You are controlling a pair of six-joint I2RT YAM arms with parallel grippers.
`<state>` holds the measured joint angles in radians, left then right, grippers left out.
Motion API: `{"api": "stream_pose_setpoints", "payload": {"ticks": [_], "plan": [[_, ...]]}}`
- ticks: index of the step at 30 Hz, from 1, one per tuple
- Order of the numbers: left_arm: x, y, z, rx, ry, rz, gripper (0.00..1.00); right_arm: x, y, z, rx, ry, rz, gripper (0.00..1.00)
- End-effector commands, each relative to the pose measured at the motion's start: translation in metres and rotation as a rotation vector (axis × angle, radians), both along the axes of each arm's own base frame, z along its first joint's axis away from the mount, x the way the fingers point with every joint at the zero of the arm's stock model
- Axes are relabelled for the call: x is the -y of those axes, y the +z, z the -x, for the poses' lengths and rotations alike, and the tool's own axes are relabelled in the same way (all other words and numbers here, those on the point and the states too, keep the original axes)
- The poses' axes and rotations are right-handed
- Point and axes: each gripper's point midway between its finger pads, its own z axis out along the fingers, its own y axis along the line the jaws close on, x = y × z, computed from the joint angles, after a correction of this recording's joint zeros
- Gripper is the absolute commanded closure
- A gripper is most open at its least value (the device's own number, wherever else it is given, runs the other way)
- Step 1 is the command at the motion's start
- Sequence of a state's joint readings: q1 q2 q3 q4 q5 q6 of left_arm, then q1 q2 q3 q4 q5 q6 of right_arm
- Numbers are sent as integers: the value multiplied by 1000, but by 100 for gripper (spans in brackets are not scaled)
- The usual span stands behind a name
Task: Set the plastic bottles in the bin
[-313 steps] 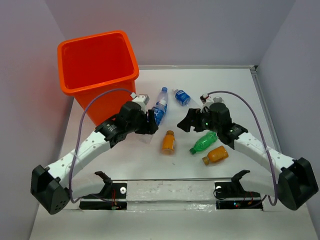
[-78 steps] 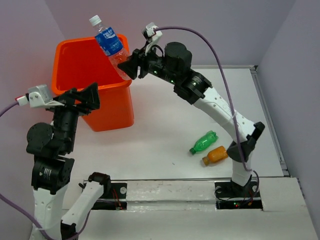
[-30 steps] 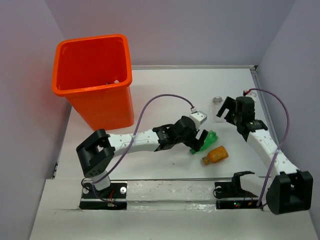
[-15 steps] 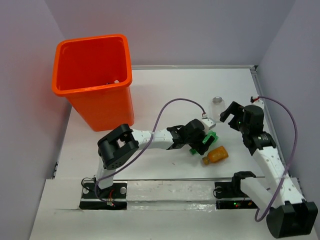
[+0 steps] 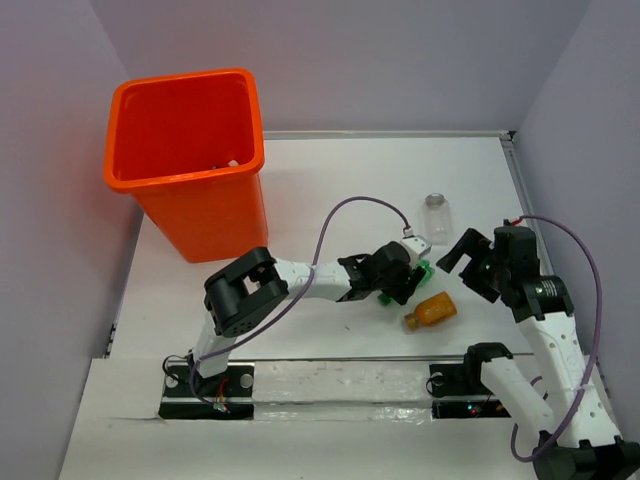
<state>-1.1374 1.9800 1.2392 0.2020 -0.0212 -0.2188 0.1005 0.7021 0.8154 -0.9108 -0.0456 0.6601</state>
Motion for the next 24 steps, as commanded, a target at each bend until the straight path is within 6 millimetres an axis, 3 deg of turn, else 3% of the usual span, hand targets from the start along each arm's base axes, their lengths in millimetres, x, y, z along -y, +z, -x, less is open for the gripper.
{"api": "stream_pose_setpoints", "payload": {"ticks": [1, 3, 6, 9, 12, 18, 19, 24], "plan": [[-7, 41, -4, 32, 77, 111, 37, -28, -18, 27, -185, 85, -98, 2], [-20, 34, -3, 28, 112, 103, 40, -28, -34, 38, -286, 98, -68, 1], [-36, 40, -2, 28, 166, 120, 41, -16, -34, 51, -361, 94, 14, 0], [-45, 61, -4, 51, 208, 174, 43, -12, -36, 63, -425, 98, 36, 2], [-58, 77, -9, 86, 259, 195, 43, -9, -42, 61, -473, 74, 57, 2], [-87, 103, -14, 155, 343, 226, 43, -9, -75, 48, -515, 19, 67, 4], [-88, 118, -14, 168, 341, 267, 43, -11, -80, 46, -524, 5, 59, 4], [-94, 141, -8, 191, 319, 331, 43, -25, -102, 28, -503, -12, -20, 4]]}}
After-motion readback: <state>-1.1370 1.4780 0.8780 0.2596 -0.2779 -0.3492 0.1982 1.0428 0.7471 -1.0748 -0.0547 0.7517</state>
